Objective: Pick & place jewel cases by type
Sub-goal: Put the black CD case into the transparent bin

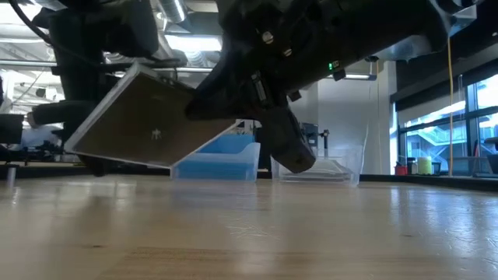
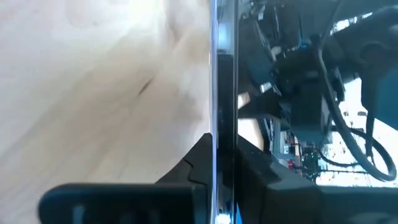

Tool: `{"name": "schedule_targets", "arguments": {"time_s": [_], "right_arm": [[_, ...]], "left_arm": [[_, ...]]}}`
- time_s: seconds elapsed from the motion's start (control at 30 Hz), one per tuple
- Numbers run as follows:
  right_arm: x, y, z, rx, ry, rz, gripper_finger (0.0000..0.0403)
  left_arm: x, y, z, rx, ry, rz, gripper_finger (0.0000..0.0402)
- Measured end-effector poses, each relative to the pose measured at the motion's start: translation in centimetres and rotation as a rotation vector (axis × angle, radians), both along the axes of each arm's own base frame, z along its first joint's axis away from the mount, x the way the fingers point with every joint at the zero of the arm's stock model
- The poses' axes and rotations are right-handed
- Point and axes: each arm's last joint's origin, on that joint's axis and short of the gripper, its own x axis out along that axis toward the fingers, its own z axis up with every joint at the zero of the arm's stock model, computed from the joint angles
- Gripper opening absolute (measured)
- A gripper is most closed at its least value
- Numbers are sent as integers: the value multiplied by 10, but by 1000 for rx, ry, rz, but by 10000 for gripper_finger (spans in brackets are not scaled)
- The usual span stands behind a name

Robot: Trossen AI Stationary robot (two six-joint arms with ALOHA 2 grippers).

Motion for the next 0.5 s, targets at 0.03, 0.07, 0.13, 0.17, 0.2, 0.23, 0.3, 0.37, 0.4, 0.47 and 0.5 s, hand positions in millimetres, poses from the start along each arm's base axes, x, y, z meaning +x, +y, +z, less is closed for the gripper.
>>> {"name": "schedule_targets", "arguments": {"time_s": [0.03, 0.07, 0.13, 0.17, 0.2, 0.23, 0.3, 0.37, 0.4, 0.47, 0.5], "right_arm": [[0, 0, 0, -2, 0, 0, 43], [0, 1, 0, -5, -1, -4, 43], [0, 0, 0, -18, -3, -20, 43], [0, -1, 0, -32, -2, -29, 46], [-1, -1, 1, -45, -2, -37, 52], [-1, -1, 1, -63, -1, -48, 57], [-1, -2, 1, -94, 0, -71, 61], [-2, -1, 1, -121, 3, -84, 55], [-2, -1, 1, -142, 7, -92, 50], [-3, -1, 2, -189, 16, -109, 42], [-3, -1, 2, -198, 15, -120, 42]], "left_arm": [[1, 0, 0, 11, -14, 0, 246], [2, -1, 1, 20, -26, -2, 246], [4, -1, 1, 36, -47, 1, 246], [4, -1, 1, 37, -52, 0, 246], [4, -2, 2, 38, -53, -1, 246], [4, -2, 2, 39, -50, -2, 246], [4, -2, 1, 39, -48, -4, 246], [4, -2, 1, 38, -49, -1, 246], [4, -2, 1, 36, -51, 7, 246], [4, -2, 1, 33, -56, 18, 246], [4, -2, 2, 30, -59, 24, 246]]}}
